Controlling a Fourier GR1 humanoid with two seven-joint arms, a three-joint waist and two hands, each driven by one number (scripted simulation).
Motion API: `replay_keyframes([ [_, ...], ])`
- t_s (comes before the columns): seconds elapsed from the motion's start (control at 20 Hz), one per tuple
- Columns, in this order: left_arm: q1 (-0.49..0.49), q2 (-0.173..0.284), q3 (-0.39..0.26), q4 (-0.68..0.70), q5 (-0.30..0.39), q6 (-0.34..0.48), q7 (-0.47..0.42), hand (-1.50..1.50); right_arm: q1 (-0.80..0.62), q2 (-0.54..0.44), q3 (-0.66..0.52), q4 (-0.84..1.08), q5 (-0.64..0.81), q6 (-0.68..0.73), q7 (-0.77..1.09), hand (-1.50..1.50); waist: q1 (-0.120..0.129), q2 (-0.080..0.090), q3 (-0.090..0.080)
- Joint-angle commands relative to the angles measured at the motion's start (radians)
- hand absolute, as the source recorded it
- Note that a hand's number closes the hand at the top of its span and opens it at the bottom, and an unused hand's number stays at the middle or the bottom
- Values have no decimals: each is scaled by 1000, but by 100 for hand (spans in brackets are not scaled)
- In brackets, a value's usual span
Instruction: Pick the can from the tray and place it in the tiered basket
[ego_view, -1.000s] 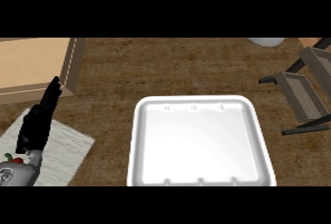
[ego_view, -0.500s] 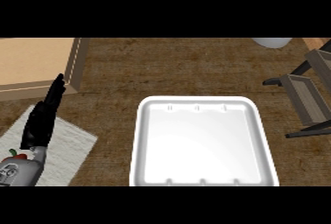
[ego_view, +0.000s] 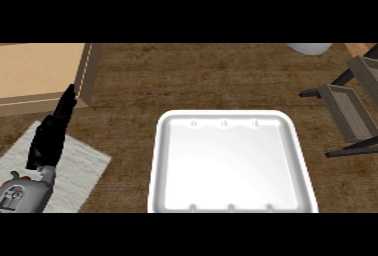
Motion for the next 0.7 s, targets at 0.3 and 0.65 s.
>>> replay_keyframes([
  [0.3, 10, -48, 31, 36, -35, -3, -55, 0, -19, 14, 172, 60, 308, -72, 124, -150, -4, -1, 1],
  [0.65, 34, -7, 83, 26, -10, -92, -50, 0, -51, 42, 285, 49, 411, -71, 236, -150, 3, 0, 1],
])
